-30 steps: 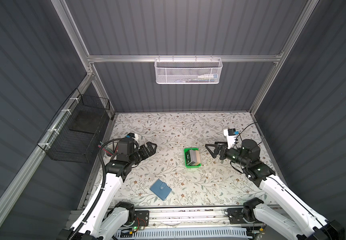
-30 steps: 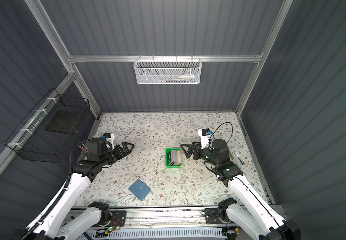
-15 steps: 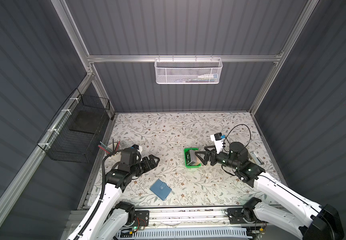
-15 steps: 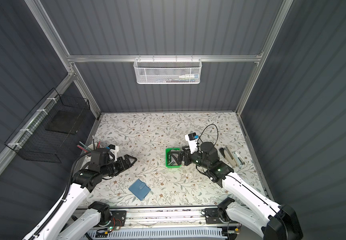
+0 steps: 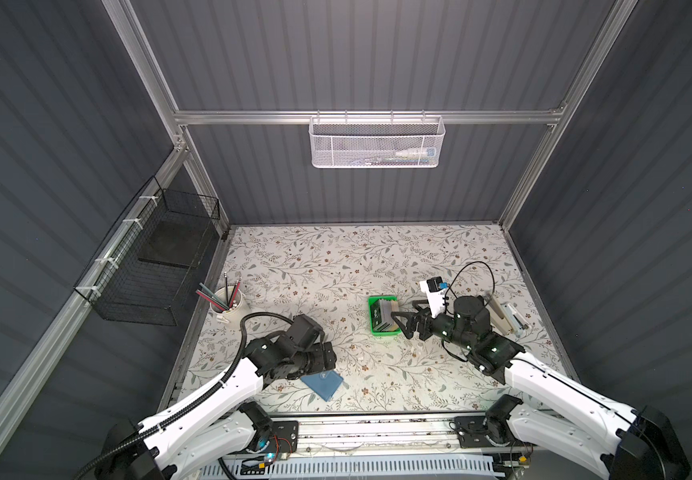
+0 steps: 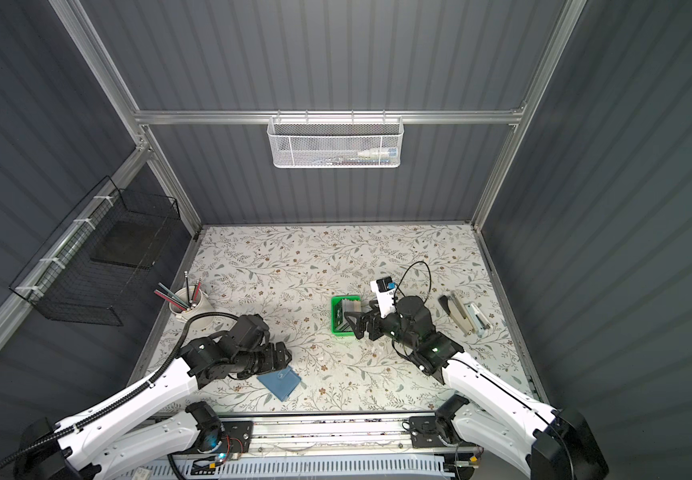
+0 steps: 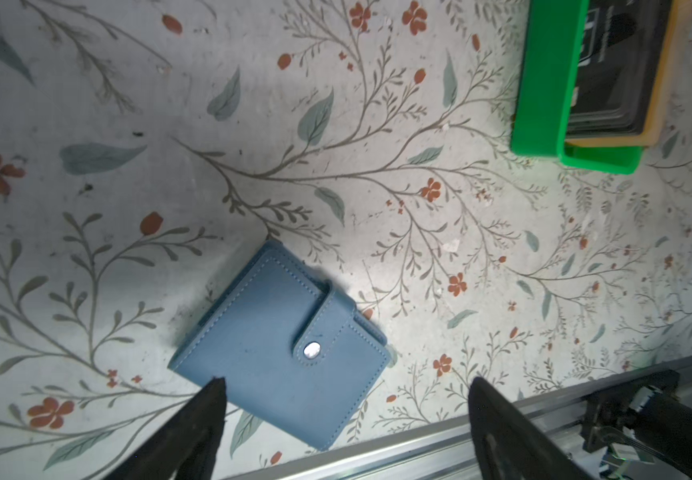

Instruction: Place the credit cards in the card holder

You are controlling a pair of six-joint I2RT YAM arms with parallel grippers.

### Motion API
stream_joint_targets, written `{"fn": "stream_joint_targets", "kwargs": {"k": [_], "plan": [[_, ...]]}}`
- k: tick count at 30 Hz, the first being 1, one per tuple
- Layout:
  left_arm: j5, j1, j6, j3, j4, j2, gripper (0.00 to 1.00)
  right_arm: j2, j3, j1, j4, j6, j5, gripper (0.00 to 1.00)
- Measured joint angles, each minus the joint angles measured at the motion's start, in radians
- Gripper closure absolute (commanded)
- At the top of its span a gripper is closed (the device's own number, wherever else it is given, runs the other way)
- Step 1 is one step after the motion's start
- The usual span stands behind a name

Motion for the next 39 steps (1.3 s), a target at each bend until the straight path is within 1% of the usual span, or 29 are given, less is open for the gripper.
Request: {"fn": "stream_joint_targets", "kwargs": {"k": [4, 7, 11, 14, 20, 24, 29, 39], "plan": [[-0.067, -0.105, -0.080, 0.044, -0.084, 0.085, 0.07, 0.003, 0.000, 0.001, 0.008, -0.005, 0.015, 0.01], [-0.084, -0.154, -0.126, 0.076, -0.142, 0.134, 0.06, 0.013, 0.000, 0.001, 0.016, -0.009, 0.019, 0.01], [-0.091, -0.187, -0.181, 0.090, -0.215, 0.143, 0.04, 0.017, 0.000, 0.001, 0.016, -0.009, 0.023, 0.01], [-0.087, -0.197, -0.213, 0.090, -0.234, 0.134, 0.04, 0.017, 0.000, 0.002, 0.018, -0.010, 0.030, 0.01], [-0.063, -0.222, -0.254, 0.060, -0.189, 0.138, 0.04, 0.017, 0.000, 0.002, 0.018, -0.011, 0.037, 0.01], [-0.034, -0.223, -0.254, 0.029, -0.120, 0.158, 0.04, 0.017, 0.000, 0.002, 0.017, -0.012, 0.037, 0.01], [-0.018, -0.223, -0.254, 0.018, -0.075, 0.190, 0.04, 0.017, 0.000, 0.002, 0.018, -0.015, 0.040, 0.01], [0.004, -0.224, -0.250, 0.000, 0.029, 0.191, 0.04, 0.031, 0.000, 0.002, 0.017, -0.015, 0.047, 0.01]]}}
